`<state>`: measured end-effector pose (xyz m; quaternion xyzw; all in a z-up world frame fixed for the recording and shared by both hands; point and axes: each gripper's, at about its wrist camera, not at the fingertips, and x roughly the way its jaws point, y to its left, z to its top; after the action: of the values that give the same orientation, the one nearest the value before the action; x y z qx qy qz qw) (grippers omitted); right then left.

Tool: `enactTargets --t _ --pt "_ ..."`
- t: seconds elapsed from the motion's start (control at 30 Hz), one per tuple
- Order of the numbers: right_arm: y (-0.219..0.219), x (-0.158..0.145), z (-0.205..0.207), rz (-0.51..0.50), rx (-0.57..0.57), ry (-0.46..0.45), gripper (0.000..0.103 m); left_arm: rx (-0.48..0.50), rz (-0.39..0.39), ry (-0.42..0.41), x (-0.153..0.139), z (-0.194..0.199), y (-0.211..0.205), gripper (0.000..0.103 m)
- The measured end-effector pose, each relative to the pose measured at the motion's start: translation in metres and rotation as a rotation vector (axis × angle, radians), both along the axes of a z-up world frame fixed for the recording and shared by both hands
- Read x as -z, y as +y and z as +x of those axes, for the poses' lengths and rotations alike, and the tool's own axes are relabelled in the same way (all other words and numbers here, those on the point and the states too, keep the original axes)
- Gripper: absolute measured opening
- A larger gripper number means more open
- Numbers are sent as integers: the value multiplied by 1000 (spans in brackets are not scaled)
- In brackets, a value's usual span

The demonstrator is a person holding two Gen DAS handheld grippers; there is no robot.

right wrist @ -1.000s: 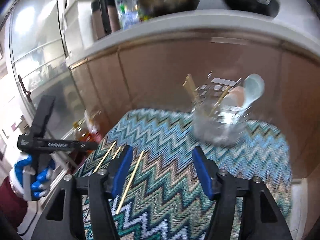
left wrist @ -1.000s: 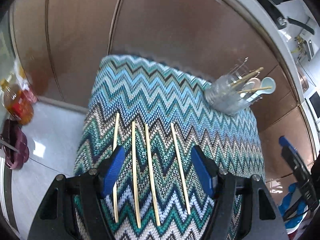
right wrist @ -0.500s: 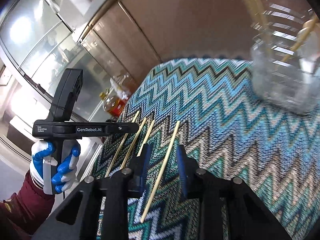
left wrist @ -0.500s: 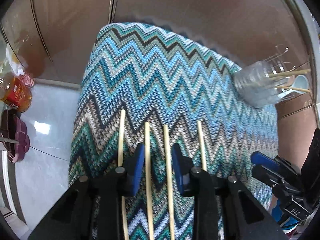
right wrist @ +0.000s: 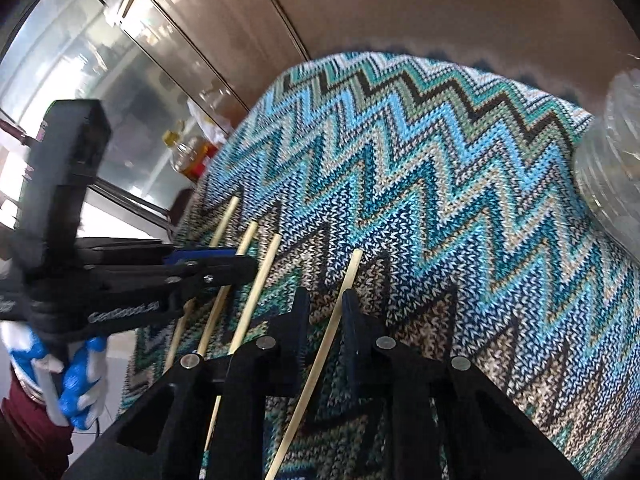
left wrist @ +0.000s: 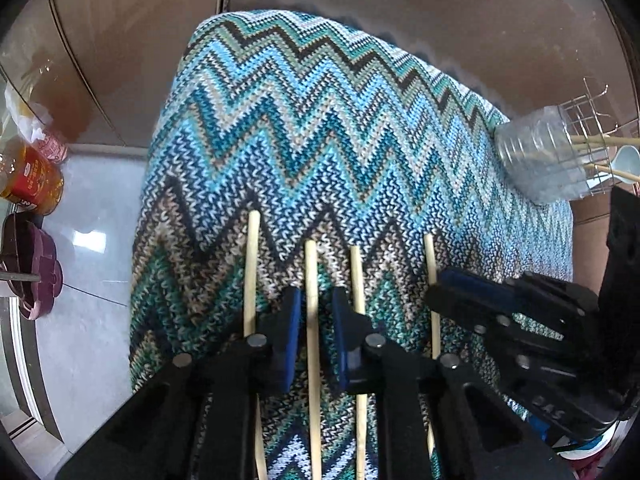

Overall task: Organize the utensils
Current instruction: 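Close the right gripper on a chopstick while the left gripper closes on another chopstick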

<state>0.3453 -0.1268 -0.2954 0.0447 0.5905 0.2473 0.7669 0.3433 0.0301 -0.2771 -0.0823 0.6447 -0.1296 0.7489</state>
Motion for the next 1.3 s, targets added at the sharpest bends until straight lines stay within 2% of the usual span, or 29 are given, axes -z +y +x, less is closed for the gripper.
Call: enactTargets --t 0.13,0.33,0.43,0.63,0.97,1.3 --pt "9 12 3 -36 -2 14 10 18 23 -11 1 -1 -5 12" --pt "11 16 4 -24 30 12 7 10 29 -1 3 0 -9 7" --pt "-5 7 -6 4 49 3 6 -3 15 13 2 -2 -6 5" --pt "-29 -33 -42 40 54 -83 5 5 15 -44 -20 -22 -7 5" --pt "-58 -115 -129 91 92 -305 5 1 25 -263 -101 -86 -5 5" --pt "-79 -186 -219 106 127 -515 5 22 -10 -570 -204 -166 -16 5"
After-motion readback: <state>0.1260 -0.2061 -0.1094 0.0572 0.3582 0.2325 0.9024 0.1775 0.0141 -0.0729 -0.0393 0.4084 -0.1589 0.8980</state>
